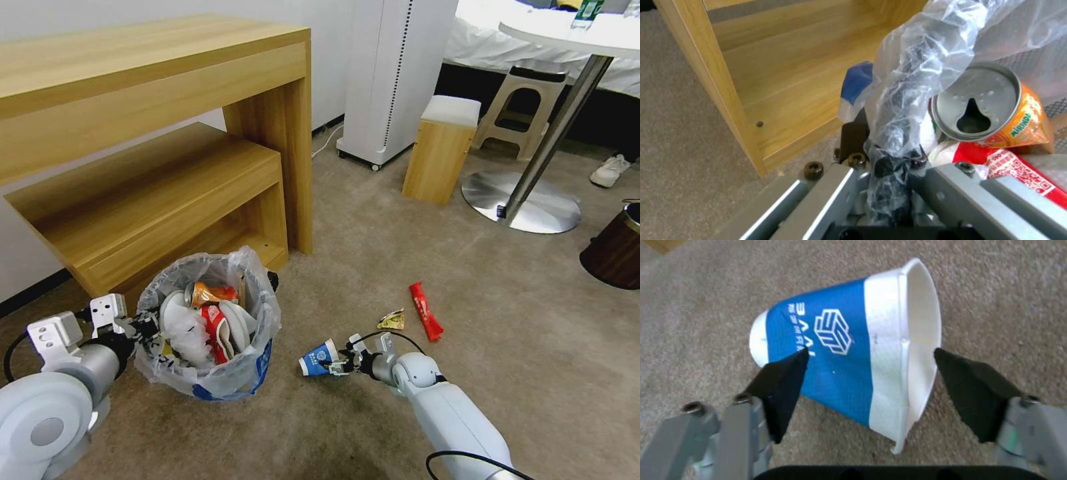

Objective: Pick up the trash bin and place the garbage on the floor into it.

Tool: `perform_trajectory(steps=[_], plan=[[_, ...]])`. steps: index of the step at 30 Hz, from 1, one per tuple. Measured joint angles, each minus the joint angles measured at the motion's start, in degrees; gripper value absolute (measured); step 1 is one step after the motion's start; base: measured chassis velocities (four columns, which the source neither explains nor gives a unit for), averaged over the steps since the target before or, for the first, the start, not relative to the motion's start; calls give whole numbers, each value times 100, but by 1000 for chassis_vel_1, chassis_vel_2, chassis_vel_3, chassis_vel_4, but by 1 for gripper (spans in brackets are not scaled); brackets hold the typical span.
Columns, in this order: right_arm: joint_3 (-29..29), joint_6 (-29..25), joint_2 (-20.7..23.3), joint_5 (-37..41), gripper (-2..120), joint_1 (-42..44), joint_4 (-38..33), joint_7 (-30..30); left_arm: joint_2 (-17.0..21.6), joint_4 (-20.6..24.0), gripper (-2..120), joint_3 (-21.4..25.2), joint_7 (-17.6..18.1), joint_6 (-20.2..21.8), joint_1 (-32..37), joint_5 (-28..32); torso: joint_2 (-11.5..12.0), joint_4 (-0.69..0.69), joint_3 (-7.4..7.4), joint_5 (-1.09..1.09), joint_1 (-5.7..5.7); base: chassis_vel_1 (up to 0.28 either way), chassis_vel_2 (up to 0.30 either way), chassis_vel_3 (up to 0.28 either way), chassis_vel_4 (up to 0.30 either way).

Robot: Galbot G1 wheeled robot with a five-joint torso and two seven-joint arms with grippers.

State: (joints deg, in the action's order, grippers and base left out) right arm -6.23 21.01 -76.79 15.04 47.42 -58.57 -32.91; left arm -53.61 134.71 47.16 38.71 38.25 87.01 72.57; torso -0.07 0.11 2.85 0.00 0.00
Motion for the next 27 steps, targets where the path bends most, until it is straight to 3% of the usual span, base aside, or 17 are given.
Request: perform_trajectory(steps=[15,18,27], plan=[[-40,-276,-58,-225,20,-145,317,-214,-7,-13,1,2,-38,-13,8,-22,0,0,0,0,0,0,0,0,0],[-94,-318,-62,-337,5,-200,443,-232,-10,25,1,2,-39,-16,22,-15,0,0,0,0,0,0,0,0,0],[-93,-410,126,-247,0,-120,265,-218,-22,62,1,-2,-25,-18,29,-18,0,0,0,-1,0,0,0,0,0]])
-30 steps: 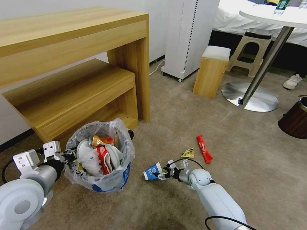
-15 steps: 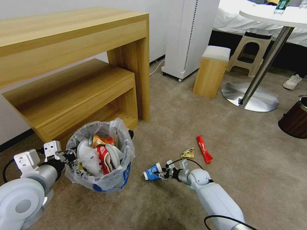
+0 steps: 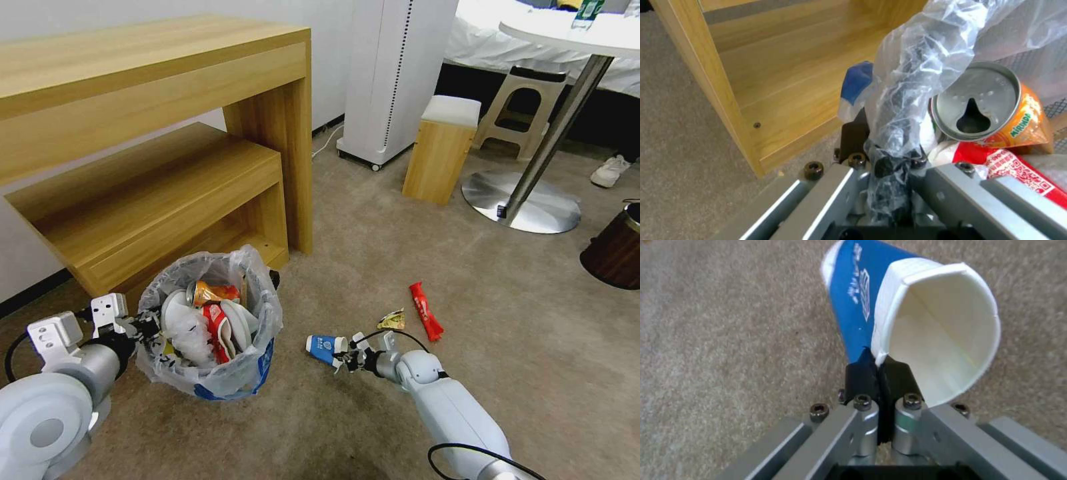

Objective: Pick up the trash bin and place the garbage on the floor into it.

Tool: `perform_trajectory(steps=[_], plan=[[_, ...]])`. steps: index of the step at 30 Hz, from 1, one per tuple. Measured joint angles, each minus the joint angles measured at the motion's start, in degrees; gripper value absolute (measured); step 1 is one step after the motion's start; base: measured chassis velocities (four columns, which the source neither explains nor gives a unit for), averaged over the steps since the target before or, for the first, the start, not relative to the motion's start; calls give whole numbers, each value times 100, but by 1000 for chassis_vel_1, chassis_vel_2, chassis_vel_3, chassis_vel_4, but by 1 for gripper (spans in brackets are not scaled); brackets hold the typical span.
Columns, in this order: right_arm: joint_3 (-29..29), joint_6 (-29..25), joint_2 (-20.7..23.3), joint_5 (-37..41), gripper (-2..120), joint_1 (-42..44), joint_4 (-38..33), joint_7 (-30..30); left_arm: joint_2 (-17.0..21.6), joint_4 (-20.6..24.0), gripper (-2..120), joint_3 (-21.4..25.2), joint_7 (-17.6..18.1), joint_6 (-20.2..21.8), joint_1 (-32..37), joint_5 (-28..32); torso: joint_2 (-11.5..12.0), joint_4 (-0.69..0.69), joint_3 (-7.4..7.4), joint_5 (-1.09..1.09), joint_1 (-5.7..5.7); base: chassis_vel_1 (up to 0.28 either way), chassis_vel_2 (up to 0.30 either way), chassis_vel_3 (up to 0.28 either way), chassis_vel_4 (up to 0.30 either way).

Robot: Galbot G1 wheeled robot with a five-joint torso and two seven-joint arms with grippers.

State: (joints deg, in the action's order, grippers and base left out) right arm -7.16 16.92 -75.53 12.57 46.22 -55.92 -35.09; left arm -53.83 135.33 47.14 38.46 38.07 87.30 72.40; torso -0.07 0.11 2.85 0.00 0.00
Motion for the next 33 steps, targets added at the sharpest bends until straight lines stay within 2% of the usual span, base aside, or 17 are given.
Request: perform_trajectory(steps=[8,12,21,26,29,33], plan=[[52,-325,363,451,0,250,-903,130,-4,15,1,-58,4,-1,-22,-19,0,0,0,0,0,0,0,0,0],[5,-596,813,985,0,380,-1972,232,39,18,1,-99,2,1,-24,-16,0,0,0,-1,0,0,0,0,0],[-74,-999,1359,1906,0,249,-3201,334,171,44,1,-317,-8,122,61,68,0,0,-1,0,0,0,0,0,0],[-41,-1014,1485,2054,0,148,-3550,323,222,71,1,-388,48,208,62,253,0,0,-1,0,0,0,0,0,0],[67,-1129,1618,2416,0,-72,-4011,139,290,70,1,-562,61,281,42,334,0,0,-1,0,0,0,0,0,0],[210,-1430,1597,2931,0,-207,-4159,-167,304,40,1,-750,45,306,11,340,0,0,0,0,0,0,0,0,0]])
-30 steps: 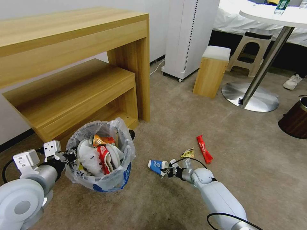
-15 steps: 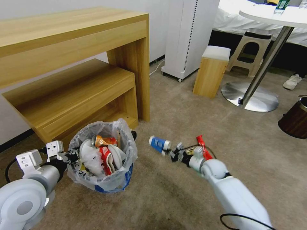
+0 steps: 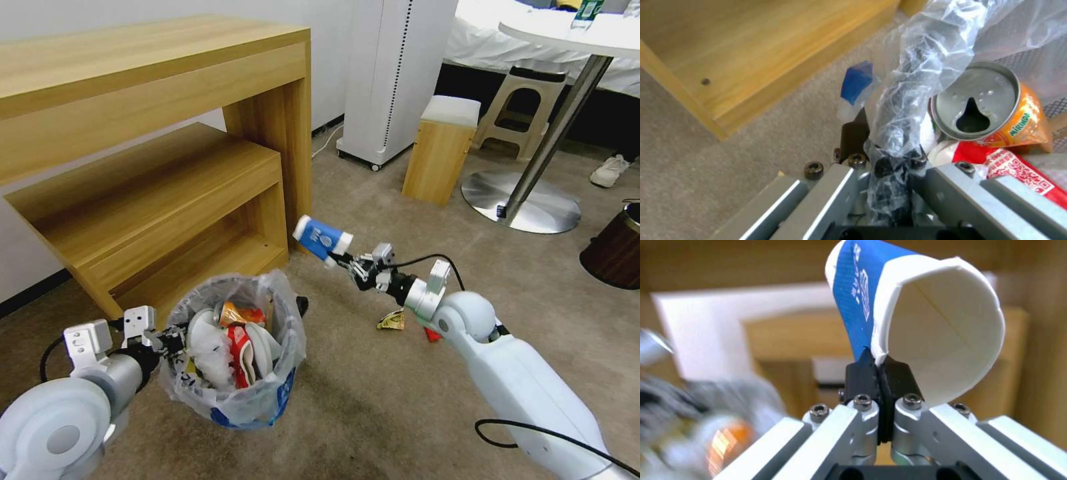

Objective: Pick up the trash bin and place the garbage on the floor into it.

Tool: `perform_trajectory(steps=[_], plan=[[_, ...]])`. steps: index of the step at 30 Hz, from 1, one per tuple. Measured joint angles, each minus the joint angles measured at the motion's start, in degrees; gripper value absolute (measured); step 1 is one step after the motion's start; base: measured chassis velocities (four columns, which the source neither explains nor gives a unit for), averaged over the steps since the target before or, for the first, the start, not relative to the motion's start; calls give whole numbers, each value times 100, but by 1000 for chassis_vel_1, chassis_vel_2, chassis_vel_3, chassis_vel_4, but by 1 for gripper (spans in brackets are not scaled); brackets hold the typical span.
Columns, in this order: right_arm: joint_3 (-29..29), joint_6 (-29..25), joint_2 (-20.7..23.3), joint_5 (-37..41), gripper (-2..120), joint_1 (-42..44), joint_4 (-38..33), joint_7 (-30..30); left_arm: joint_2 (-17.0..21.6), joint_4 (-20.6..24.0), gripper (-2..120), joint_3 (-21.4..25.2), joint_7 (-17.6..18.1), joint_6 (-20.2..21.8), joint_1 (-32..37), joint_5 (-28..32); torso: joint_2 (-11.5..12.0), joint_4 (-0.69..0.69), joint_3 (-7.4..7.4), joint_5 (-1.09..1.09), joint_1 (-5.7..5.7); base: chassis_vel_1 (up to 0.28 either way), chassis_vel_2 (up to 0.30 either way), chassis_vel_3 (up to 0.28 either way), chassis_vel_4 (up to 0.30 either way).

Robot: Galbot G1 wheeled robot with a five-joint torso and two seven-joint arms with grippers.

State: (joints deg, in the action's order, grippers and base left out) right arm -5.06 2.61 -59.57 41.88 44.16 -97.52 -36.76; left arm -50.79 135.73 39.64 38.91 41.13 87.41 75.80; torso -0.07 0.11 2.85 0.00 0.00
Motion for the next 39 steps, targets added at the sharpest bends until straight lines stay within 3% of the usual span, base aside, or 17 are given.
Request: perform_trajectory(steps=[6,19,29,32,39], plan=[[296,-302,-74,214,0,-32,-65,-488,-24,-43,1,-207,-124,2,-102,-60,0,1,0,0,0,0,0,0,0],[864,-521,-215,-670,0,-30,176,-1713,-10,-85,1,-217,-214,-21,-201,-115,0,0,0,0,0,0,0,0,0],[1031,-585,-242,-1061,0,-6,329,-1869,-24,-125,1,-197,-282,-38,-243,-119,0,1,0,0,0,0,0,0,0],[1028,-586,-258,-1079,6,-4,343,-1818,-24,-97,1,-197,-301,-39,-242,-107,0,0,0,0,0,0,0,0,0],[955,-580,-239,-1068,34,3,277,-1763,-24,-51,1,-209,-327,-40,-226,-92,0,0,0,0,0,0,0,0,0]])
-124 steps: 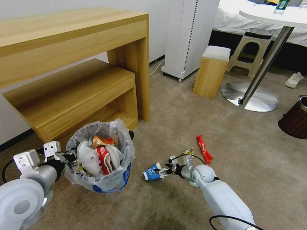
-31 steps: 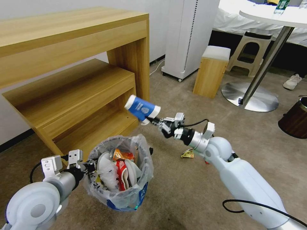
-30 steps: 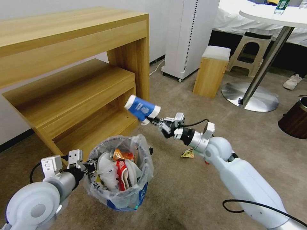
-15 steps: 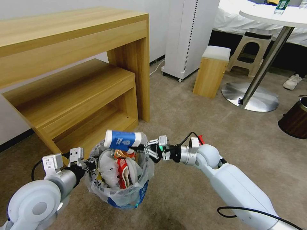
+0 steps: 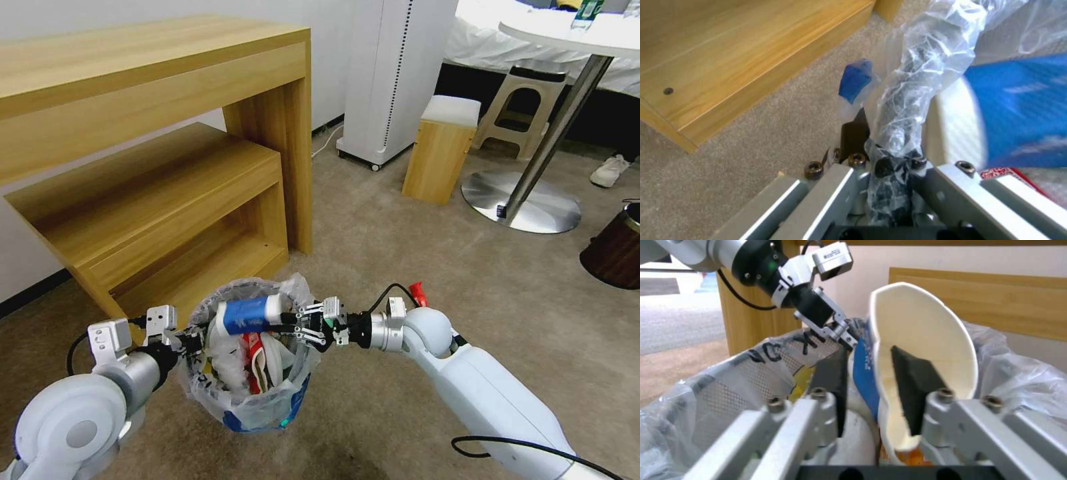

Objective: Pick up the trash bin and place the garbage on the floor into it.

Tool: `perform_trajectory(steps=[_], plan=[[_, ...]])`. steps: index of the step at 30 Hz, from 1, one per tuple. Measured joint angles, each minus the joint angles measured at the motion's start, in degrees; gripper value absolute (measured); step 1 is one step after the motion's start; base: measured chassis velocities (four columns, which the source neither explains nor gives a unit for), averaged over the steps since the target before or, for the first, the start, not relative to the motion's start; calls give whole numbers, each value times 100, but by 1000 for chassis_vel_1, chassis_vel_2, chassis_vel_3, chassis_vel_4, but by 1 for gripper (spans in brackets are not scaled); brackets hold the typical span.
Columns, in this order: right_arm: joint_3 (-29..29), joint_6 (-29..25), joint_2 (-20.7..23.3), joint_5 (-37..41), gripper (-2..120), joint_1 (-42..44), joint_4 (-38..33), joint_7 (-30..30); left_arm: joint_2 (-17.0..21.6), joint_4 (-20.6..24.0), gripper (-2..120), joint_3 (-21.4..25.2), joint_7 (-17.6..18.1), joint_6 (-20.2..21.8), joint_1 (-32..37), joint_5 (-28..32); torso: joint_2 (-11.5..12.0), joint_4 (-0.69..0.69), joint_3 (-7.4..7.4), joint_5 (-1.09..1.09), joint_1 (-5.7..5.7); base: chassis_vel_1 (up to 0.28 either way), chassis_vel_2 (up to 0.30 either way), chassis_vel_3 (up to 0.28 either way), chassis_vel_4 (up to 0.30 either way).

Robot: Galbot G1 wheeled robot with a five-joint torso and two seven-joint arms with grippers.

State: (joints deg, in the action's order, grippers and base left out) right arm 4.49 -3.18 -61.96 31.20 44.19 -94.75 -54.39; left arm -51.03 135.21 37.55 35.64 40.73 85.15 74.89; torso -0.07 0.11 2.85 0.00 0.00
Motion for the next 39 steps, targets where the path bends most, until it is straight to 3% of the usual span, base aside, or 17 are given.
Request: perform_trajectory(steps=[10,14,17,18,19,22,23,26,31,33,39], plan=[[-218,17,157,29,65,23,-161,-59,12,23,1,93,-21,0,32,13,0,0,0,0,0,0,0,0,0],[-533,-5,362,123,86,62,-295,-152,22,24,1,229,12,-4,24,39,0,0,0,0,0,0,0,0,0],[-687,-65,468,194,93,135,-344,15,22,23,1,300,49,-13,15,73,0,0,0,0,0,0,0,0,0],[-828,-64,547,258,98,235,-415,453,18,23,1,350,95,-32,14,93,0,0,0,0,0,0,0,0,0],[-828,-64,547,258,98,235,-415,453,18,23,1,350,95,-32,14,93,0,0,0,0,0,0,0,0,0],[-1095,192,599,323,100,394,-559,1883,-39,54,1,458,274,-108,75,150,0,1,-1,0,0,0,0,0,0],[-1095,192,599,323,100,394,-559,1883,-39,54,1,458,274,-108,75,150,0,1,-1,0,0,0,0,0,0],[-1335,-53,566,374,100,506,-509,3521,-98,45,1,503,405,-190,69,114,0,0,0,0,0,0,0,0,0],[-1838,-69,442,60,100,596,-354,4225,-154,33,1,540,438,-233,73,-33,0,-1,0,-2,0,0,0,0,0],[-2288,-40,401,-91,100,711,-293,4459,-158,25,1,545,439,-244,77,-107,0,0,0,0,0,0,0,0,0],[-3195,-229,373,-137,100,1134,-256,4496,-167,6,1,551,401,-260,89,-138,0,1,0,0,0,0,0,0,0]])
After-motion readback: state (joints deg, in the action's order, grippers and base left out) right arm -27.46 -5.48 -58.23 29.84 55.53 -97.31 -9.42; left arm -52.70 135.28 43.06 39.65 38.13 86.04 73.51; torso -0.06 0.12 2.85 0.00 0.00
